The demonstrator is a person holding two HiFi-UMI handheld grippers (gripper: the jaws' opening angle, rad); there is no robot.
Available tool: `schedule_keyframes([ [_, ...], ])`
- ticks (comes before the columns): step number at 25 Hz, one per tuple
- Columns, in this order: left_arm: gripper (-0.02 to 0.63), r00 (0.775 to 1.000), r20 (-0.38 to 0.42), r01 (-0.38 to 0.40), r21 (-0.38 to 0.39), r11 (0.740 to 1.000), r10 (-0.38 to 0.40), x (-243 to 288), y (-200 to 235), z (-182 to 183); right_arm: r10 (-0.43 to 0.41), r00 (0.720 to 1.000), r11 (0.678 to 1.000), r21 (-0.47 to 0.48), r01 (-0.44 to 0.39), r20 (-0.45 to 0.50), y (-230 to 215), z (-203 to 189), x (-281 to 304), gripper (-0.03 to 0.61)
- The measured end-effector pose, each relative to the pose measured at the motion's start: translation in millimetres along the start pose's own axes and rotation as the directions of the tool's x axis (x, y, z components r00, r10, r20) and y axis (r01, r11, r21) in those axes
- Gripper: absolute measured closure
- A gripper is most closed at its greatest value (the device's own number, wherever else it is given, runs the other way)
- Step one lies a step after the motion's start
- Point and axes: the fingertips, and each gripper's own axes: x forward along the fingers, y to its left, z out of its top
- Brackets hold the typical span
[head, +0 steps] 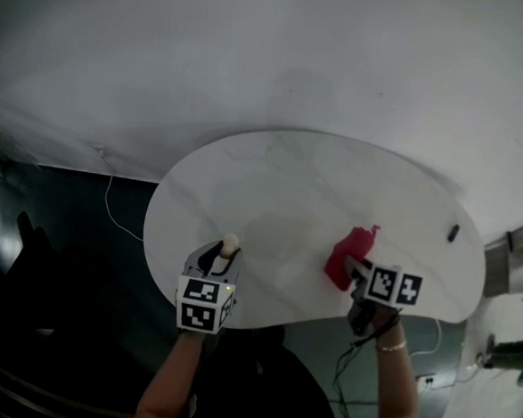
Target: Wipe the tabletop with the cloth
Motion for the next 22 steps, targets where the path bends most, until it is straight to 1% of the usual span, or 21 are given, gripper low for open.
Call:
schedule_keyframes([
  [5,0.469,0.998,-0.06,0.02,0.038,0.999,-0.018,20,-15,-15,0.068,0.995,0.996,0.044,-0.071,0.071,17,3,-26,0.528],
  [7,0.469,0.996,-0.089,0.031,0.058,0.998,-0.025,30,-20,-21,0.07,0.993,0.997,0.033,-0.074,0.091,24,8,-34,0.528],
  [10,0.469,0.992,-0.12,0.048,0.072,0.996,-0.039,41,-27,-28,0.06,0.991,0.998,-0.011,-0.059,0.123,33,17,-46,0.528],
  [13,0.468,0.989,-0.14,0.065,0.076,0.995,-0.054,49,-35,-32,0.08,0.985,0.997,0.004,-0.081,0.154,40,19,-52,0.528],
  [18,0.468,0.981,-0.185,0.083,0.086,0.993,-0.066,60,-43,-36,0.113,0.977,0.993,0.007,-0.116,0.18,48,16,-56,0.528],
  [22,0.468,0.975,-0.21,0.094,0.084,0.992,-0.075,66,-51,-39,0.116,0.978,0.993,-0.033,-0.112,0.171,47,12,-52,0.528],
])
